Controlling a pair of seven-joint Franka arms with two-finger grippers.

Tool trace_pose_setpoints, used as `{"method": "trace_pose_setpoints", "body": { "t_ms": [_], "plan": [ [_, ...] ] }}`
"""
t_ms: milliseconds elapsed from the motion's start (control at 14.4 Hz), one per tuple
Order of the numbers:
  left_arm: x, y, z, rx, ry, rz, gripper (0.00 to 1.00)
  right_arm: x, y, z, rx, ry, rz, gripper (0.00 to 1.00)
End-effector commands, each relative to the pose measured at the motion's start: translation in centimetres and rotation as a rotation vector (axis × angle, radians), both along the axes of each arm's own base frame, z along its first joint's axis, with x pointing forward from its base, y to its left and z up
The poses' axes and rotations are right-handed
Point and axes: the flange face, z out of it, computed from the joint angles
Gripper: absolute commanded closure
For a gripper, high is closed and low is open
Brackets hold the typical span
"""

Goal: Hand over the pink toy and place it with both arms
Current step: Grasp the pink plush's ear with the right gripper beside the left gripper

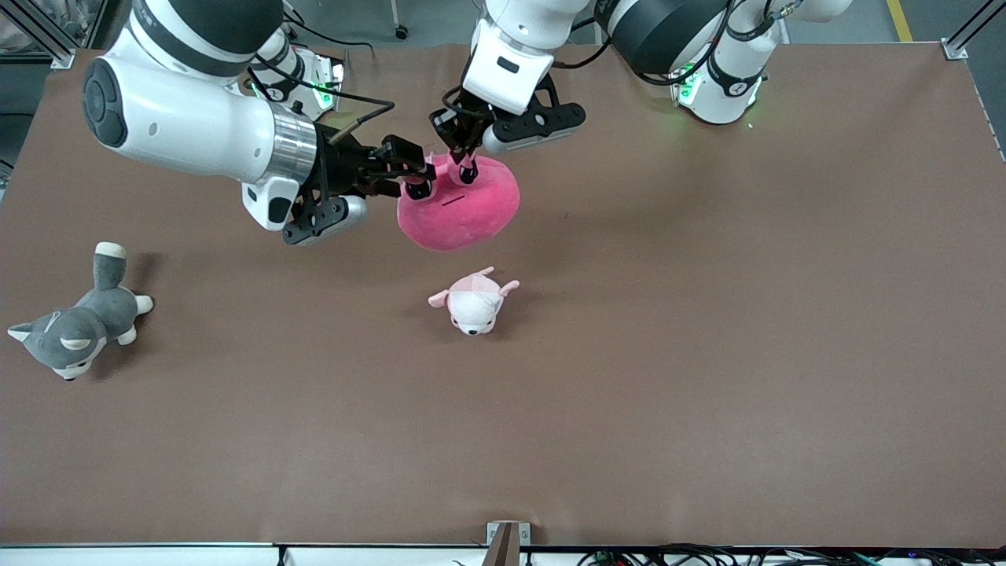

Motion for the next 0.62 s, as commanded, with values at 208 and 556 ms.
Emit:
{"method": "trace_pose_setpoints", "body": {
  "t_ms": [208, 556],
  "plan": [
    [0.2, -0.55, 0.51, -0.027, -0.008, 0.015, 0.99, 0.21, 0.34, 0.11, 0.007, 0.009, -0.004, 0.83],
    [0.23, -0.58, 0.33, -0.024, -0.006, 0.018, 0.99, 0.1, 0.32, -0.03, -0.015, -0.001, 0.005, 1.0]
  ]
}}
